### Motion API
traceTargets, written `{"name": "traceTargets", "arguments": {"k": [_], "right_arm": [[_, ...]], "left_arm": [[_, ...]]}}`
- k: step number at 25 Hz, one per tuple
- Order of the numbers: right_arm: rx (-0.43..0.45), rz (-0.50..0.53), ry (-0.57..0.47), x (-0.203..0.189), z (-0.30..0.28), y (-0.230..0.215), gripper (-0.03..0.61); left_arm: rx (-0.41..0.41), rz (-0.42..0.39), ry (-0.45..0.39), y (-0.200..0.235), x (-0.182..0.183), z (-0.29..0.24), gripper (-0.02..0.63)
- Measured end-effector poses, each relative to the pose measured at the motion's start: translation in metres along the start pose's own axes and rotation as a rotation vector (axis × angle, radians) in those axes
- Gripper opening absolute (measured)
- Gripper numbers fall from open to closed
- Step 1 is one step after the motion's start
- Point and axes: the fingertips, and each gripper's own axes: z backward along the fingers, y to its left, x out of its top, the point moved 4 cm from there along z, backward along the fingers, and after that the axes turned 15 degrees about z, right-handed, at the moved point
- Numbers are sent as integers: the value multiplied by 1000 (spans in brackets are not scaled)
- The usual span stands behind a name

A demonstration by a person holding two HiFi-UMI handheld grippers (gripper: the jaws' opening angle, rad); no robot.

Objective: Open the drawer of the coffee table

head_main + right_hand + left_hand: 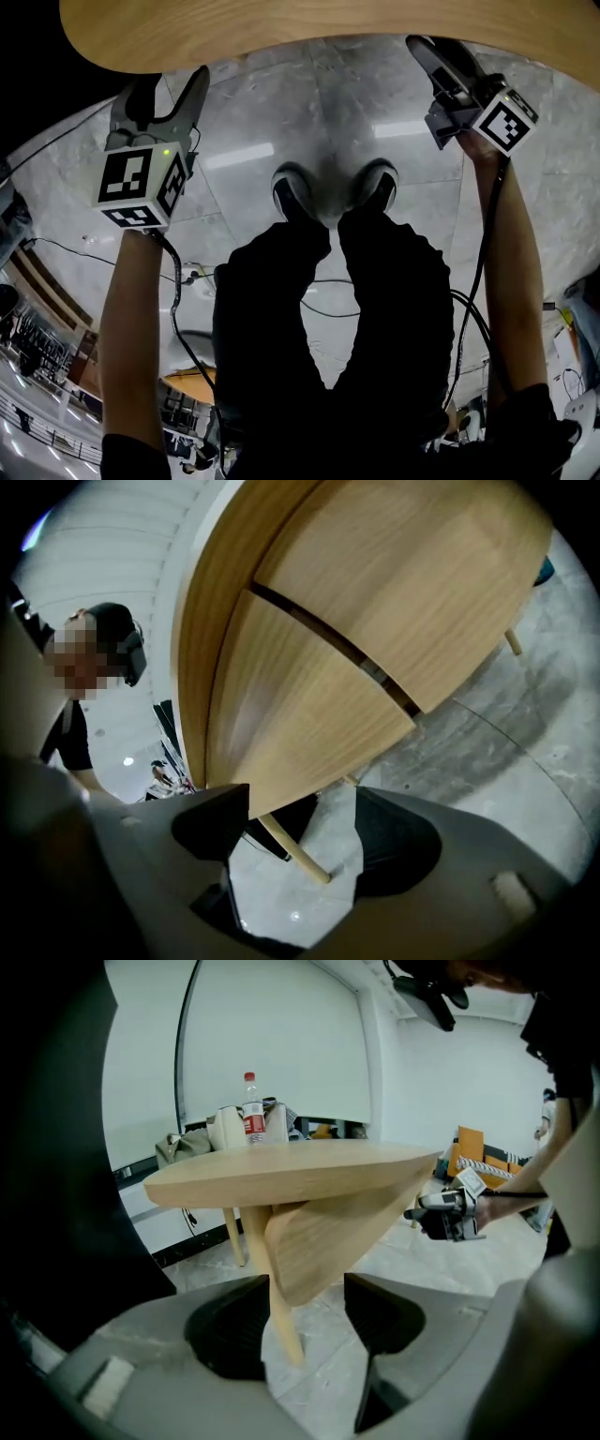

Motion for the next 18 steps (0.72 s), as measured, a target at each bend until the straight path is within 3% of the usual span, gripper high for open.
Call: {"name": "traceTargets", "arguments": {"k": [3, 8, 13, 18], "right_arm": [[63, -17, -84, 15, 0, -3, 360], [129, -59, -157, 19, 1, -6, 354], [101, -109, -174, 20, 5, 0, 353], [81, -136, -123, 5, 16, 9, 353]], "left_arm": [[-9, 6, -8, -4, -1, -3, 256], [-7, 95, -26, -2, -4, -6, 256], [-22, 143, -7, -3, -4, -1, 256], [-25, 156, 48, -9, -19, 9, 256]]}}
